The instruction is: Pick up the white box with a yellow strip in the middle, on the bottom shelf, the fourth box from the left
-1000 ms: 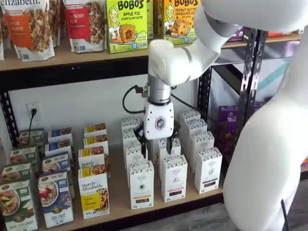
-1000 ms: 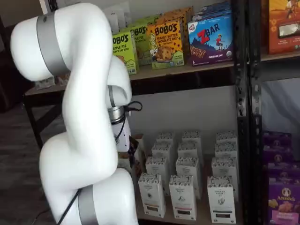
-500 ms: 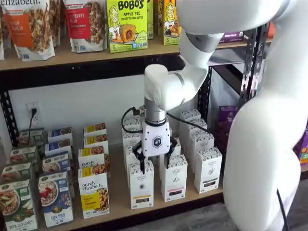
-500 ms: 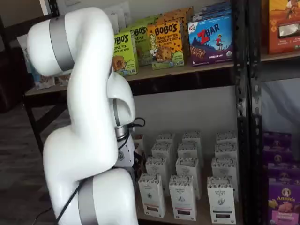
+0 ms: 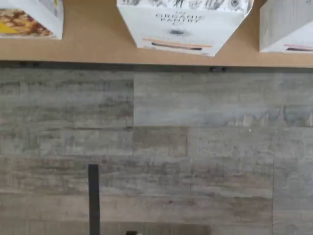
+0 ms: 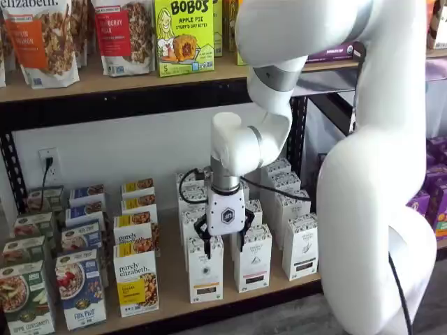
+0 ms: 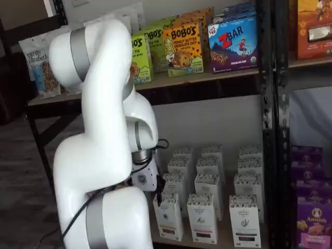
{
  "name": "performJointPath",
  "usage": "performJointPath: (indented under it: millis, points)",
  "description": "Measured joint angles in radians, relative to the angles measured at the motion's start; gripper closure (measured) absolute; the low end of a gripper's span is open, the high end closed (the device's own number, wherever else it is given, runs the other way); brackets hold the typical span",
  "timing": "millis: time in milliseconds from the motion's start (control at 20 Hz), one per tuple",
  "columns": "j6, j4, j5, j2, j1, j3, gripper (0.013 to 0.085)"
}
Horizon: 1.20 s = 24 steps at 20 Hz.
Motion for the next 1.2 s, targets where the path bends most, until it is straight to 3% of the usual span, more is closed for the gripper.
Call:
performJointPath:
  millis: [800,1050,1200]
  points:
    - [-0.077,0.006,-0.009,0.291,-0.071,-0.285,0.0130]
    - [-0.125,0.053,-0.028,0.337,-0.075,-0.340,0.0130]
    - [-0.102,0.029,0.001,0.365,-0.076,-0.386,0.0130]
